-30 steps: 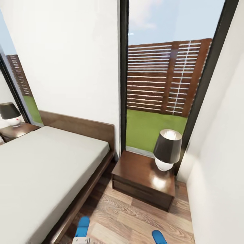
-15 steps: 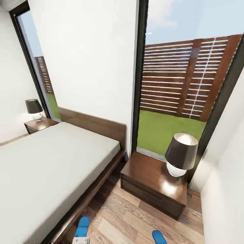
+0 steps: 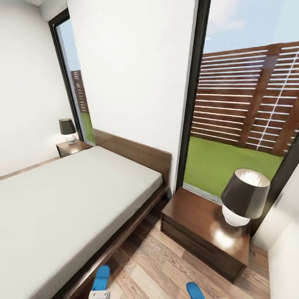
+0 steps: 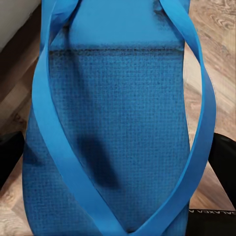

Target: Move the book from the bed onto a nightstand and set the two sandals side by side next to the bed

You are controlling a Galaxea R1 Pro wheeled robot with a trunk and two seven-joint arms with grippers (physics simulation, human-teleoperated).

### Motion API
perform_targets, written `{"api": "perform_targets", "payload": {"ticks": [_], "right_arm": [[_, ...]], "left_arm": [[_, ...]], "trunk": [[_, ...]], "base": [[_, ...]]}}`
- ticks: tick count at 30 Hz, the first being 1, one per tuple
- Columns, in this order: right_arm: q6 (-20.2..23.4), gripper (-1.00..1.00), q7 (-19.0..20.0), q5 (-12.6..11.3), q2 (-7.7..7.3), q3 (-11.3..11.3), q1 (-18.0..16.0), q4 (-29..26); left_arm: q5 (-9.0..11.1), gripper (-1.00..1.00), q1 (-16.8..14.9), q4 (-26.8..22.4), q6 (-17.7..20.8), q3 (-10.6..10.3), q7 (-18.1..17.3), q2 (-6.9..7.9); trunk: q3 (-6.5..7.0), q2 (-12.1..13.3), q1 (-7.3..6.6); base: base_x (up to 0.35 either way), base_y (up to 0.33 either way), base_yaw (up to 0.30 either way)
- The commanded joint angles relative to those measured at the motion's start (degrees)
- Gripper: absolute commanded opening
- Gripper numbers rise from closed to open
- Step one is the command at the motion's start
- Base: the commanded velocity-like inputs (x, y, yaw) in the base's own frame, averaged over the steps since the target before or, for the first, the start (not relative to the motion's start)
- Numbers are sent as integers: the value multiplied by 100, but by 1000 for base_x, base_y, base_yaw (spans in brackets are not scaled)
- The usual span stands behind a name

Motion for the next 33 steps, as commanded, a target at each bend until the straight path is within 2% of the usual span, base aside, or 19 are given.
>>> {"api": "perform_targets", "payload": {"ticks": [1,33], "right_arm": [[-18,-100,27,38,1,-27,-3,1],[-16,-100,27,35,7,-27,-3,1]], "left_arm": [[49,-100,-7,7,-22,-49,27,-1],[42,-100,-7,8,-65,-49,44,0]], "trunk": [[-13,-12,3],[-13,-12,3]], "base": [[0,0,289],[0,-17,289]]}}
